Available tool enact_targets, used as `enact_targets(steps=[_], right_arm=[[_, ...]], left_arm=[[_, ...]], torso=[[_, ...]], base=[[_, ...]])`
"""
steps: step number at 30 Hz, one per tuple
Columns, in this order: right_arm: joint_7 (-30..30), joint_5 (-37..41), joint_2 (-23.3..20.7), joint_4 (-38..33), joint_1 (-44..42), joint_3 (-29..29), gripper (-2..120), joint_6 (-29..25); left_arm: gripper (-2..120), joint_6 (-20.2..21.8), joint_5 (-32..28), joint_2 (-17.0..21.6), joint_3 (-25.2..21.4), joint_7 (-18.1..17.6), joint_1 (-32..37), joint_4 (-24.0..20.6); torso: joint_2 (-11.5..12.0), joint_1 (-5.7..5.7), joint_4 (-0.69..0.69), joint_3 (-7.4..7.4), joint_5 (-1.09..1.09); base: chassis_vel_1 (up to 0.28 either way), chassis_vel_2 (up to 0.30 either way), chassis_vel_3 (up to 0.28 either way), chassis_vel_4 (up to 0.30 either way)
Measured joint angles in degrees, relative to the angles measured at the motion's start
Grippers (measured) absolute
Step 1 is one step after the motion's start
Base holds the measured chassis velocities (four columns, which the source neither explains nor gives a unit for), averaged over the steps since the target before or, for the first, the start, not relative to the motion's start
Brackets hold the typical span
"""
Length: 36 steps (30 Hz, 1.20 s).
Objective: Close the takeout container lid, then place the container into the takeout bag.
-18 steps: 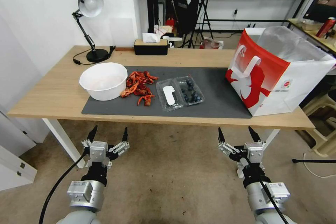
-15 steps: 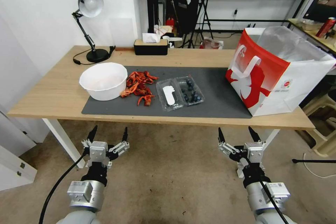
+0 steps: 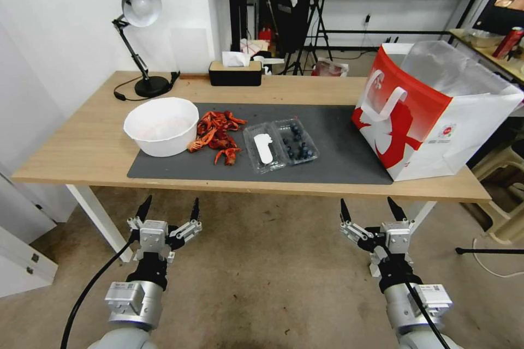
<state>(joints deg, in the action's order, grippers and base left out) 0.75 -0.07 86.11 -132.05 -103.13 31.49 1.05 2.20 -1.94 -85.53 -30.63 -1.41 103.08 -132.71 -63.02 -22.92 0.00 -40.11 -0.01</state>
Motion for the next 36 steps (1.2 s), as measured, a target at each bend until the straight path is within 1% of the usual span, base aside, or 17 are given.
enact_targets(steps=[1,2,4,5,6,7,8,9,10,13,14,15,16,17,18,21,36], right_arm=[[1.68,-0.33,0.44,-0.69,0.03,-0.22,100,2.25],[1.68,-0.33,0.44,-0.69,0.03,-0.22,100,2.25],[4.59,-0.95,1.2,-1.89,0.09,-0.68,100,6.0],[7.01,-1.48,1.85,-2.86,0.13,-1.02,100,9.15],[7.01,-1.48,1.85,-2.86,0.13,-1.02,100,9.15],[9.09,-1.94,2.38,-3.71,0.18,-1.31,100,11.87],[10.04,-2.0,2.64,-4.03,0.25,-1.43,100,12.92],[11.41,-2.0,3.0,-4.38,0.45,-1.54,100,14.22],[11.41,-2.0,3.0,-4.38,0.45,-1.54,100,14.22],[11.88,-2.0,3.18,-4.45,0.77,-1.55,100,14.66],[11.88,-2.0,3.18,-4.45,0.77,-1.55,100,14.66],[11.88,-2.0,3.19,-4.44,0.85,-1.55,100,14.66],[11.87,-2.0,3.2,-4.44,0.88,-1.56,100,14.66],[11.77,-2.04,3.21,-4.4,1.0,-1.56,100,14.64],[11.7,-2.06,3.21,-4.35,1.07,-1.57,100,14.61],[11.53,-2.09,3.22,-4.25,1.2,-1.56,100,14.5],[10.82,0.63,1.77,-4.19,3.05,-0.46,100,14.33]], left_arm=[[100,2.27,-1.88,0.43,0.93,-1.4,-0.13,-1.17],[100,2.27,-1.88,0.43,0.93,-1.4,-0.13,-1.17],[100,5.58,-4.57,1.02,2.25,-3.41,-0.26,-2.75],[100,8.22,-6.73,1.49,3.29,-5.02,-0.36,-4.08],[100,8.22,-6.73,1.49,3.29,-5.02,-0.36,-4.08],[100,10.5,-8.59,1.93,4.19,-6.41,-0.49,-5.2],[100,11.65,-9.51,2.15,4.64,-7.12,-0.54,-5.77],[100,14.48,-11.84,2.68,5.76,-8.81,-0.66,-7.12],[100,14.48,-11.84,2.68,5.76,-8.81,-0.66,-7.12],[100,20.87,-17.03,3.86,8.3,-12.69,-0.96,-10.15],[100,20.87,-17.03,3.86,8.3,-12.69,-0.96,-10.15],[100,23.31,-19.01,4.32,9.25,-14.16,-1.06,-10.56],[100,24.48,-19.94,4.52,9.68,-14.87,-1.11,-10.64],[100,24.56,-22.44,5.05,10.27,-14.78,-1.71,-10.69],[100,23.06,-23.26,5.22,10.19,-13.83,-2.41,-10.81],[100,21.83,-23.94,5.36,10.11,-12.91,-2.89,-10.82],[100,18.74,-23.98,5.34,8.84,-11.17,-3.53,-9.62]], torso=[[0.0,0.0,-0.01,0.0,0.01],[0.0,0.0,-0.01,0.0,0.01],[0.0,0.0,-0.01,0.0,0.0],[0.0,0.0,0.0,0.0,0.0],[0.0,0.0,0.0,0.0,0.0],[0.0,0.0,-0.01,0.0,0.0],[0.0,0.0,-0.01,0.0,0.0],[0.0,0.0,0.0,0.0,0.0],[0.0,0.0,0.0,0.0,0.0],[0.0,0.0,-0.01,0.0,0.01],[0.0,0.0,-0.01,0.0,0.01],[0.0,0.0,0.0,0.0,0.02],[0.0,0.0,0.0,0.0,0.0],[0.0,0.0,0.01,0.0,0.0],[0.0,0.0,-0.02,0.0,0.01],[0.0,-0.01,-0.01,0.0,0.0],[0.0,0.0,0.0,0.0,0.0]], base=[[0.0,0.0,0.0,0.0],[0.0,0.0,0.0,0.0],[0.0,0.0,0.0,0.0],[0.0,0.0,0.0,0.0],[0.0,0.0,0.0,0.0],[0.0,0.0,0.0,0.0],[0.0,0.0,0.0,0.0],[0.0,0.0,0.0,0.0],[0.0,0.0,0.0,0.0],[0.0,0.0,0.0,0.0],[0.0,0.0,0.0,0.0],[0.0,0.0,0.0,0.0],[0.0,0.0,0.0,0.0],[0.0,0.0,0.0,0.0],[0.0,0.0,0.0,0.0],[0.0,0.0,0.0,0.0],[0.0,0.0,0.0,0.0]])
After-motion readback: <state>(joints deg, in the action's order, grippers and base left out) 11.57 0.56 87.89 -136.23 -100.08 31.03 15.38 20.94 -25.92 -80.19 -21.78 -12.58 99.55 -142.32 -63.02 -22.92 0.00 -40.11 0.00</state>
